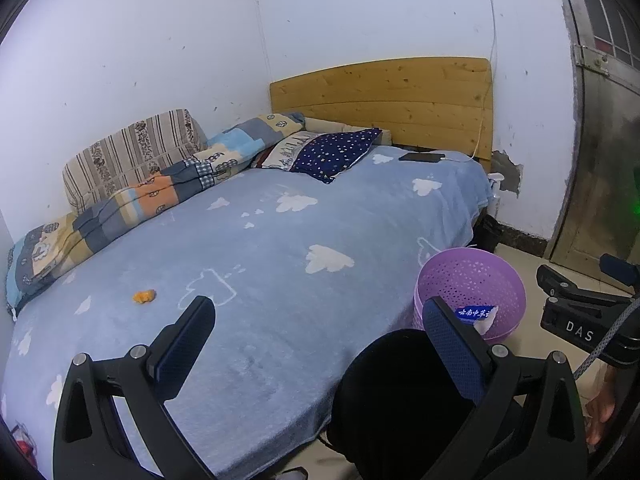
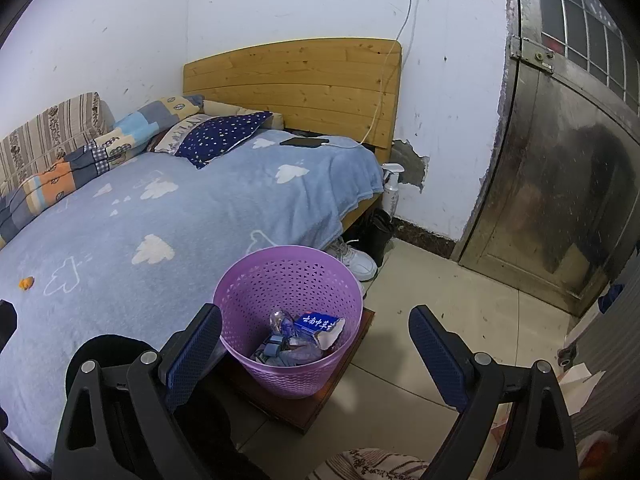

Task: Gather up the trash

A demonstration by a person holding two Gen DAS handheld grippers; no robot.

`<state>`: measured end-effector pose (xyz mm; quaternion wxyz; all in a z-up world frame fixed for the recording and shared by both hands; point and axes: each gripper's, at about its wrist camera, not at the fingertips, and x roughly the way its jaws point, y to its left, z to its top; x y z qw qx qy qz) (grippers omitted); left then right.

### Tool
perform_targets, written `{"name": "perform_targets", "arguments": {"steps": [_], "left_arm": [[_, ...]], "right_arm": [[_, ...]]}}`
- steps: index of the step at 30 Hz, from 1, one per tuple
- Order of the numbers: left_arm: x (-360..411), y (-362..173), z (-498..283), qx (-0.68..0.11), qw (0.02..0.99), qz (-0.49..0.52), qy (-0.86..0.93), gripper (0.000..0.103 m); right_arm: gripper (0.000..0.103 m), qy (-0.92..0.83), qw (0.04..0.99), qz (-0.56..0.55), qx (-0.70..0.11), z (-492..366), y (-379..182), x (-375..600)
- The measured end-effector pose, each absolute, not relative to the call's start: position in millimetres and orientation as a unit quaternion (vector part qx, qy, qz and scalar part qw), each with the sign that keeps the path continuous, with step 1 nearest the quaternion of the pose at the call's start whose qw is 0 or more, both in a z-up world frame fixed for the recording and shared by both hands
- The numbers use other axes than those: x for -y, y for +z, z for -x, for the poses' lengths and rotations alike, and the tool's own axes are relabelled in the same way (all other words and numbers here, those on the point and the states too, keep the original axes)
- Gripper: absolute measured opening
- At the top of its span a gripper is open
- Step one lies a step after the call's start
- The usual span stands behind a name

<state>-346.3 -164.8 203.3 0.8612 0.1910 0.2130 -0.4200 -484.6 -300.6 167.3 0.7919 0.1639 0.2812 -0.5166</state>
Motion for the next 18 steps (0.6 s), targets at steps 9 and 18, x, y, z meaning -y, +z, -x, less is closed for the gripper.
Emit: {"name": "perform_targets", "arguments": {"steps": [9,18], "left_arm": [[165.6,207.4,348.0,-0.210,0.863,-0.189,-0.420,0.103],[167.2,211.5,350.9,-0.206,0.864,-0.187,-0.419,0.103]], "right_arm": [[0.096,-0.515,0.794,-0.158,-0.283,481.8,168.6,300.0],[0.096,-0.514,0.795,-0.155,-0.283,480.4,169.4,300.9]]}}
